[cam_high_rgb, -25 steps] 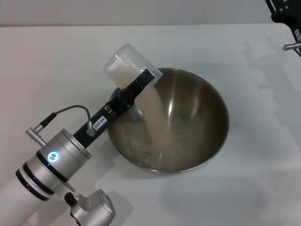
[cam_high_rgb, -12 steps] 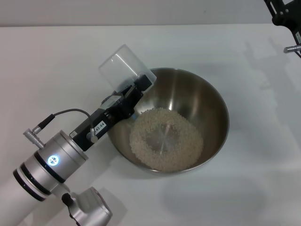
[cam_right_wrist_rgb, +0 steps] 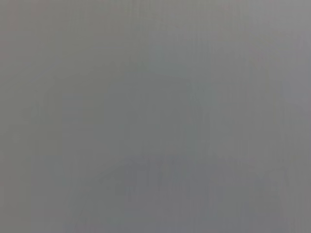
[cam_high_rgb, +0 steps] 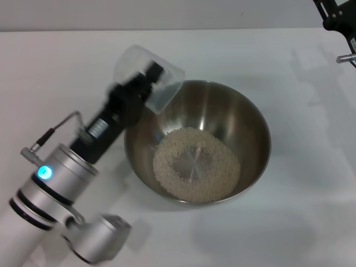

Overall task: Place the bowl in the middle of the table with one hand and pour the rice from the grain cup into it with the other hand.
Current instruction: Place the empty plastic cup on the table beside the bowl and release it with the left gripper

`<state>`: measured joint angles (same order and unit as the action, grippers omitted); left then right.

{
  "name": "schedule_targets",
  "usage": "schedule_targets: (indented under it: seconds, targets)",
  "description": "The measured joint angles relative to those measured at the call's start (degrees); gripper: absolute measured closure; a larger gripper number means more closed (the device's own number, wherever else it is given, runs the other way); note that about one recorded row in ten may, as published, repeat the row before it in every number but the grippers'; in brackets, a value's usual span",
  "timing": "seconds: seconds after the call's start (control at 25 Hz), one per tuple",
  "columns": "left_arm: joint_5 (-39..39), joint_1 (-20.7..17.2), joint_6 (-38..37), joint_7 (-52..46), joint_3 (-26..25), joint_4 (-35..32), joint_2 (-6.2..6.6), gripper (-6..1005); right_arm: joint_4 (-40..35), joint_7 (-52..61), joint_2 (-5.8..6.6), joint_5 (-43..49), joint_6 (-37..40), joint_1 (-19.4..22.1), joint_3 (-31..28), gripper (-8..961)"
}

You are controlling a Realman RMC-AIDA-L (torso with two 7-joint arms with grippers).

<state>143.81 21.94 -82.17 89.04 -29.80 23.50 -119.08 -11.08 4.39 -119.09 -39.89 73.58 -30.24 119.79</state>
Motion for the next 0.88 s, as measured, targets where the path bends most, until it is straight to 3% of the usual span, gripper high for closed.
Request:
schedule_targets:
  seconds: [0.12, 0.16, 0.28, 0.32, 0.48, 0.52, 0.72, 0.88]
  targets:
    - [-3.3, -1.4, 0.0, -25.6, -4.2, 0.6, -0.08, 972, 0.0, 0.0, 0.00, 0.0, -0.2, 0.0, 0.0, 258]
    - [-3.3, -1.4, 0.0, -25.6, -4.2, 0.6, -0.08, 972, 0.0, 0.0, 0.00, 0.0, -0.2, 0.0, 0.0, 258]
    - [-10.0, -1.9, 1.4, -41.7, -4.7, 1.0, -0.09, 972, 0.0, 0.1, 0.00, 0.0, -0.2, 0.1, 0.0, 258]
    - [-14.7, -2.0, 3.5, -48.8, -4.6, 1.2, -0.10, 972, -0.1, 0.3, 0.00, 0.0, 0.0, 0.2, 0.0, 259]
    - [-21.3, -2.0, 9.7, -60.6, -4.1, 1.5, -0.10, 971, -0.2, 0.4, -0.02, 0.1, 0.0, 0.2, 0.0, 259]
    - [-23.2, -2.0, 13.9, -67.4, -4.3, 1.2, -0.11, 971, -0.3, 0.4, -0.06, 0.2, 0.0, 0.3, 0.0, 259]
    - [-25.1, -2.1, 18.9, -75.6, -4.4, 0.5, -0.10, 971, -0.3, 0.4, -0.09, 0.3, 0.1, 0.4, 0.0, 259]
    - [-25.7, -2.0, 19.8, -76.4, -4.1, 0.3, -0.10, 970, -0.1, 0.5, -0.09, 0.3, 0.1, 0.4, 0.0, 259]
